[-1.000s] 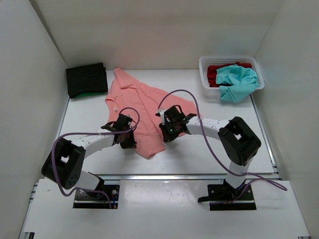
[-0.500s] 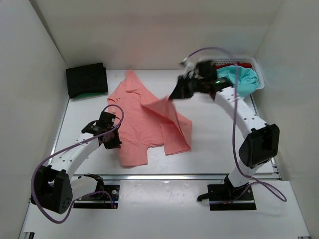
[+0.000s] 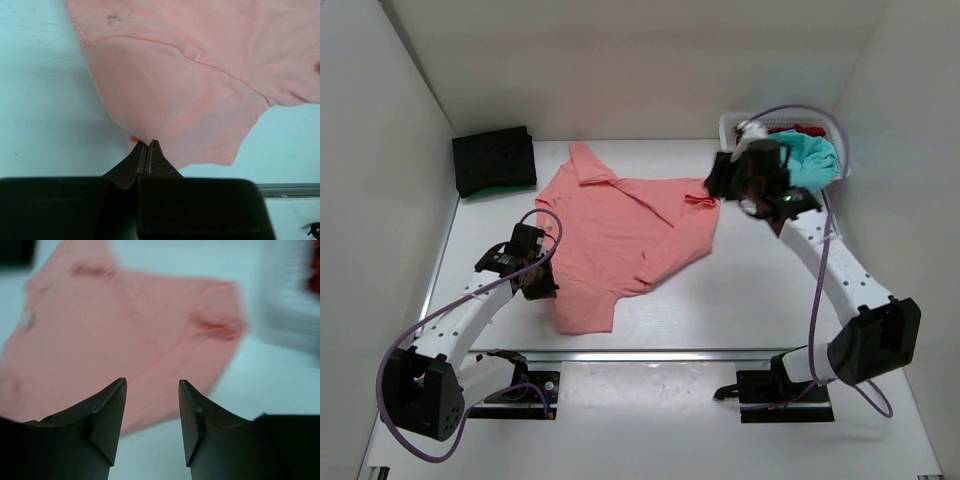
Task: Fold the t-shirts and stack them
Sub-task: Flatten out the tshirt
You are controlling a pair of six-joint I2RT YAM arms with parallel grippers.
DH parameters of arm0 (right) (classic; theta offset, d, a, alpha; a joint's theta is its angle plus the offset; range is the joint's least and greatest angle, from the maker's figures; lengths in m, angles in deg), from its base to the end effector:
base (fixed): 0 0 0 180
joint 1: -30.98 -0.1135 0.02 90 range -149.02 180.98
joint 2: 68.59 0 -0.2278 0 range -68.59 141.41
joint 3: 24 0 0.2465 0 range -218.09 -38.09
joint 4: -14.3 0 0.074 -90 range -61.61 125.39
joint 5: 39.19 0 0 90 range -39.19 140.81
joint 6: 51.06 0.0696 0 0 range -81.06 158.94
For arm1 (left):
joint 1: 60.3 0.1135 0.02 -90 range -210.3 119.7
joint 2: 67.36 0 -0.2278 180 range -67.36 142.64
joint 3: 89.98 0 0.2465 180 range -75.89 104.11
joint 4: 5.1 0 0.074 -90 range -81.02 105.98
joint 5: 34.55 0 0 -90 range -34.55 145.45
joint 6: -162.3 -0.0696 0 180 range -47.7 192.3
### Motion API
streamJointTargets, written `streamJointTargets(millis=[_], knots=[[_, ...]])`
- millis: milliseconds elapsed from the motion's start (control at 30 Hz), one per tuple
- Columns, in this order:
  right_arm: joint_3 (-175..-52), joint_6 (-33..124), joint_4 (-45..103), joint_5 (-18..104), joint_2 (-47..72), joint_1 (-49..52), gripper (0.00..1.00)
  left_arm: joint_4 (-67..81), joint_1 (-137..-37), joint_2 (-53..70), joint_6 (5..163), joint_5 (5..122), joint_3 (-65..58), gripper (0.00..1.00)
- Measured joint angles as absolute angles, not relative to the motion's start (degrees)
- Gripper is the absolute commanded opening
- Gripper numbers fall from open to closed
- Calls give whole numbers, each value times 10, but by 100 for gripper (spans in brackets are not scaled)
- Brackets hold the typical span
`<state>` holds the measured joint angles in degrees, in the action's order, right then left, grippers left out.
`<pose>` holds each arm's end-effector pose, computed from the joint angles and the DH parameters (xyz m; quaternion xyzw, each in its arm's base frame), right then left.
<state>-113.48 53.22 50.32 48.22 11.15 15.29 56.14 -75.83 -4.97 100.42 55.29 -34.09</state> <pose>0.3371 0.0980 0.3158 -0.0224 0.8489 0.1550 0.5048 0.2060 -0.0570 0.1546 -0.1079 0.9752 -0.0705 0.1797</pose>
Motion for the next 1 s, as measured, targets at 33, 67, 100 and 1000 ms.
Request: streamJointTargets(millis=[33, 67, 100, 1000], knots=[[-1113, 527, 506, 468, 100, 112, 47, 562, -758, -49, 1002, 553, -339, 0], [-1100, 524, 507, 458, 96, 87, 47, 562, -758, -49, 1002, 553, -338, 0], [-1084, 523, 511, 440, 97, 45, 48, 562, -759, -49, 1001, 554, -337, 0], [-1088, 476, 513, 423, 372, -144, 40, 570, -764, -58, 1002, 576, -362, 0]])
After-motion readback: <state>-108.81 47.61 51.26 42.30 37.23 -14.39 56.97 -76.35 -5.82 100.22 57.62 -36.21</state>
